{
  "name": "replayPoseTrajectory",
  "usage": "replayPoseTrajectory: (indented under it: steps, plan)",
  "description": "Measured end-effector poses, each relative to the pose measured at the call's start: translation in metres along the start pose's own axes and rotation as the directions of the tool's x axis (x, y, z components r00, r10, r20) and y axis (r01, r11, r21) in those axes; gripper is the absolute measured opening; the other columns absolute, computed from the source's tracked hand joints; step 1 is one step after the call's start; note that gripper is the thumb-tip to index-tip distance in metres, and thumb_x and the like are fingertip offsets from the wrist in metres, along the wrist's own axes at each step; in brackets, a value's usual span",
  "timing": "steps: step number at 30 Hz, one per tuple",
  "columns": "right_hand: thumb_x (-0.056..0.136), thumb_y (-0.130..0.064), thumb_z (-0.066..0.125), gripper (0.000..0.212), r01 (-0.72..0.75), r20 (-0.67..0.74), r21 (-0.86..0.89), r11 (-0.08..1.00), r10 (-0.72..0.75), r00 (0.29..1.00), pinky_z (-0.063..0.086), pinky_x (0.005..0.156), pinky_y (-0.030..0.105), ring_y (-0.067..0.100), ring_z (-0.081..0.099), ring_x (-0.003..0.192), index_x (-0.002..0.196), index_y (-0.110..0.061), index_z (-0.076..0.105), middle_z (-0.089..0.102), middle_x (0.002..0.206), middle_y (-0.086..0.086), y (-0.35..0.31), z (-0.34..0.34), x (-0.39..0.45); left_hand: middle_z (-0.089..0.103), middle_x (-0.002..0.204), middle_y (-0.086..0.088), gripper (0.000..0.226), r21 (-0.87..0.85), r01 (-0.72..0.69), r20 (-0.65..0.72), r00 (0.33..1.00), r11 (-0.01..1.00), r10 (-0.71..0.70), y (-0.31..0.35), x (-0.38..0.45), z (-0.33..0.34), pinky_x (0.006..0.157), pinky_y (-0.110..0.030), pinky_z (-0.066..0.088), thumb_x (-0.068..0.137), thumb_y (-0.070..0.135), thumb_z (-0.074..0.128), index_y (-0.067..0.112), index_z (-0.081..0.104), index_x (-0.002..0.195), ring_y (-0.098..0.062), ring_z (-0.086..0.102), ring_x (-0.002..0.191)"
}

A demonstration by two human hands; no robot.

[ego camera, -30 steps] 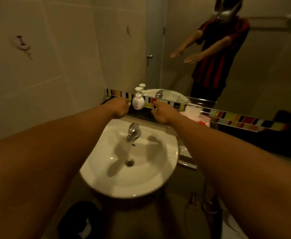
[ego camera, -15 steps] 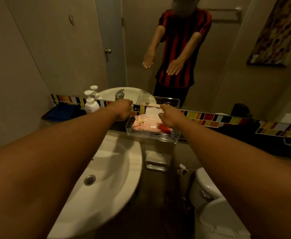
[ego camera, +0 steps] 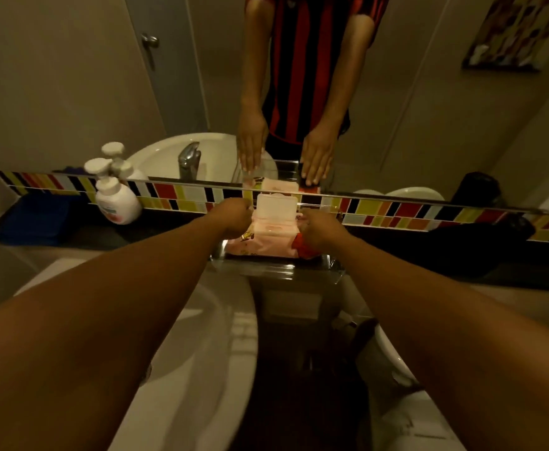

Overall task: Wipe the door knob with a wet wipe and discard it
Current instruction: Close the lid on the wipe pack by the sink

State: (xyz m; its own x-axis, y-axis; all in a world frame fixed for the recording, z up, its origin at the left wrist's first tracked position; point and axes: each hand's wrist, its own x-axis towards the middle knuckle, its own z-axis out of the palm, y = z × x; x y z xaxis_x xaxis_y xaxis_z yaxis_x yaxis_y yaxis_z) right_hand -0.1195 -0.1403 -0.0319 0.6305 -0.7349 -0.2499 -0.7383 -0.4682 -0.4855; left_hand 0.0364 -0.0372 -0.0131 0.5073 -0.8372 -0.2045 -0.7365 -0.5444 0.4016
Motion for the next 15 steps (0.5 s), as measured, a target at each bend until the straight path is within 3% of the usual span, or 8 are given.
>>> replayPoseTrajectory:
  steps: [3,4,7,10,15]
  plan:
    - [0.097,-0.014,0.050,0.031,-0.053,-0.034,0.173,0.984,0.060,0.998,0.048,0.067,0.031,0.024,0.058,0.093,0.127,-0.012,0.055,0.062,0.115,0.012,0.002,0.015,0.026,0.057,0.132,-0.018,0.037,-0.110,0.039,-0.001,0.999,0.993,-0.039,-0.006,0.028,0.013,0.097,-0.041,0.045,0.102,0.020,0.035,0.006,0.055,0.130,-0.032,0.055,0.118]
    - [0.098,-0.014,0.048,0.028,-0.071,-0.055,0.257,0.964,0.088,0.995,0.048,0.068,0.031,0.024,0.058,0.092,0.124,-0.012,0.057,0.062,0.111,0.010,0.003,0.019,0.033,0.058,0.130,-0.019,0.038,-0.146,0.046,-0.005,0.999,0.988,-0.048,-0.008,0.036,0.017,0.097,-0.042,0.045,0.102,0.019,0.034,0.006,0.056,0.129,-0.033,0.055,0.116]
    - [0.097,-0.012,0.045,0.030,-0.101,-0.086,0.458,0.883,0.157,0.984,0.053,0.083,0.038,0.024,0.060,0.098,0.124,-0.015,0.059,0.064,0.113,0.007,0.004,0.032,0.049,0.061,0.123,-0.021,0.037,-0.279,0.062,-0.022,0.997,0.958,-0.071,-0.011,0.052,0.028,0.093,-0.044,0.048,0.100,0.018,0.034,0.005,0.058,0.126,-0.036,0.059,0.110]
    - [0.098,-0.011,0.045,0.031,-0.112,-0.081,0.610,0.785,0.202,0.976,0.052,0.080,0.032,0.022,0.059,0.101,0.127,-0.014,0.057,0.062,0.117,0.008,0.002,0.036,0.057,0.063,0.117,-0.020,0.036,-0.418,0.077,-0.044,0.993,0.905,-0.105,-0.010,0.058,0.033,0.084,-0.042,0.050,0.099,0.017,0.036,0.006,0.061,0.122,-0.036,0.061,0.106]
    - [0.096,-0.005,0.046,0.036,-0.107,-0.084,0.689,0.717,0.226,0.970,0.053,0.092,0.038,0.025,0.056,0.109,0.130,-0.013,0.056,0.059,0.124,0.012,-0.002,0.033,0.057,0.064,0.118,-0.014,0.033,-0.517,0.066,-0.079,0.989,0.853,-0.124,-0.011,0.056,0.029,0.087,-0.042,0.053,0.097,0.020,0.039,0.011,0.064,0.118,-0.029,0.060,0.105]
